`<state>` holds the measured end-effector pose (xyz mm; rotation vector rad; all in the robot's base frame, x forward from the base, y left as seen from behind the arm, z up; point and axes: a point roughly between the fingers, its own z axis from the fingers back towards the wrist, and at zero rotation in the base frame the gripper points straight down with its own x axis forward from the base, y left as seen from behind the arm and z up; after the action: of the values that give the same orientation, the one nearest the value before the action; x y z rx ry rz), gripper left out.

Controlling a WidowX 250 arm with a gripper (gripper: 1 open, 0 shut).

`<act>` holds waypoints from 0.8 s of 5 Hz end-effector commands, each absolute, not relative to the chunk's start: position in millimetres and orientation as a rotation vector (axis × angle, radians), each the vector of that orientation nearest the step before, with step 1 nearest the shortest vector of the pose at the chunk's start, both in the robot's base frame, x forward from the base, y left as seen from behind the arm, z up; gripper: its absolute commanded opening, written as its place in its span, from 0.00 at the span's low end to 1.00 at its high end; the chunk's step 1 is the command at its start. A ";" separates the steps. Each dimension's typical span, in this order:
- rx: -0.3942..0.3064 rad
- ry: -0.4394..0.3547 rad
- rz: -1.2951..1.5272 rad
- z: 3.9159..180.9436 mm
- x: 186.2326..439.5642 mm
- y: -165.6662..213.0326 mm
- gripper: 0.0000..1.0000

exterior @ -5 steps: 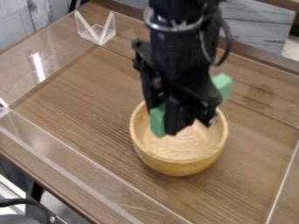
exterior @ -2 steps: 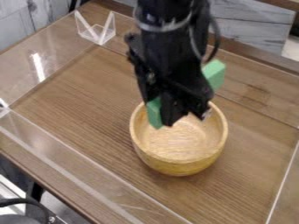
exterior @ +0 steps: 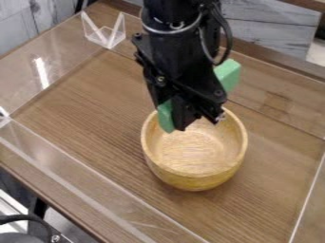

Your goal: Put the green block in the brown bowl

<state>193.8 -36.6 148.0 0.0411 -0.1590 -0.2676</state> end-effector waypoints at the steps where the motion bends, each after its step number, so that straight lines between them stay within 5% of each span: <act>1: 0.033 -0.202 -0.267 150.4 200.7 -35.8 0.00; 4: 0.018 -0.204 -0.283 136.7 204.2 -36.9 0.00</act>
<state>199.0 -37.7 129.7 0.0197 -0.1744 -0.2823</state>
